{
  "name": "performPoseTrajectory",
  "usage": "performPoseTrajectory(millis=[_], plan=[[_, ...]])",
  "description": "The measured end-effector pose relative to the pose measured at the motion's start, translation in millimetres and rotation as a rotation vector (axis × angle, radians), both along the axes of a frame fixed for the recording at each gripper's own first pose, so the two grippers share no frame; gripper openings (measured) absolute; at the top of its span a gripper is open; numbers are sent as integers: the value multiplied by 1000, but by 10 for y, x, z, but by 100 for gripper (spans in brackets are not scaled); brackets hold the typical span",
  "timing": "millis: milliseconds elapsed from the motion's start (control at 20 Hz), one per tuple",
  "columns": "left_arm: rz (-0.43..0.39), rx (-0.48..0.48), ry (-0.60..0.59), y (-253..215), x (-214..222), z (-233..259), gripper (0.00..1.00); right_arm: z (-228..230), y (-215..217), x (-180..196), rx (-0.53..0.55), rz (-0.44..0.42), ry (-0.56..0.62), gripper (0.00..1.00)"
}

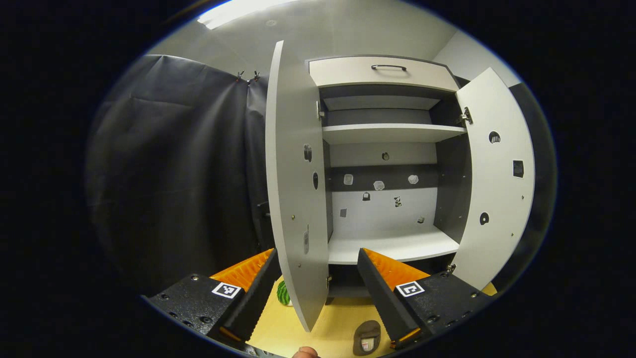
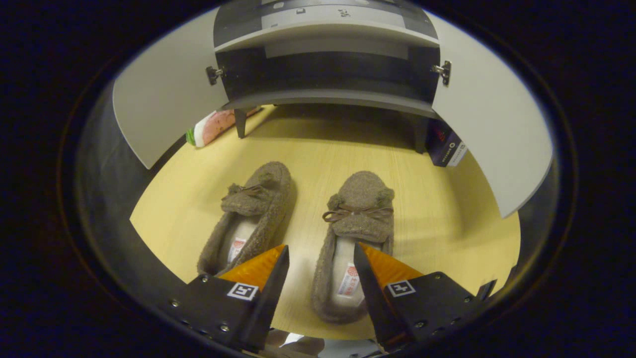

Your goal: Grab one shoe with the right hand and put it into the shoe cabinet, grab the other shoe with the left hand and put it into the shoe cabinet; then close the right door with the right hand and the left door with the left hand.

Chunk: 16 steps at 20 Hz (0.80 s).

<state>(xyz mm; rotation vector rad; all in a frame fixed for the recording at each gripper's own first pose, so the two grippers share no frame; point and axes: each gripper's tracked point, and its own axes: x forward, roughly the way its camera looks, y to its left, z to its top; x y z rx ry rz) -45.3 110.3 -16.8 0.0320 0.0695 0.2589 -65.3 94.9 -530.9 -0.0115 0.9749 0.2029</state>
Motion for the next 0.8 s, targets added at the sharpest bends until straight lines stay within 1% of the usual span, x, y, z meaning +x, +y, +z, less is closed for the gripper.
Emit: performPoseTrajectory(millis=[150, 200, 250, 350, 400, 450, 500, 600, 650, 700, 750, 800], plan=[[26, 16, 13, 46, -42, -41, 98, -154, -2, 178, -16, -4, -22, 79], [33, 21, 18, 58, -59, -48, 97, -186, -14, 175, -26, -8, -14, 70], [37, 24, 25, 58, -83, -66, 97, -262, 11, 215, -25, -7, -3, 65], [50, 26, 33, 90, -110, -102, 98, -356, -6, 280, -50, -8, -4, 64], [57, 25, 37, 104, -122, -108, 98, -371, 10, 302, -51, -3, -4, 52], [63, 24, 42, 112, -140, -131, 98, -365, -6, 294, -67, 2, -3, 51], [69, 22, 46, 125, -153, -142, 97, -329, -96, 354, -108, -12, -27, 40], [80, 16, 51, 158, -162, -169, 98, -406, -77, 371, -110, -11, -9, 18], [83, 12, 52, 165, -161, -187, 98, -399, -79, 399, -104, -21, -13, 19], [83, 7, 52, 157, -159, -188, 98, -399, -80, 402, -96, -32, -7, 2], [82, 2, 53, 154, -154, -206, 98, -369, -79, 443, -85, -37, -6, 2], [80, -1, 54, 145, -147, -215, 98, -320, -88, 407, -75, -45, -9, 1]])
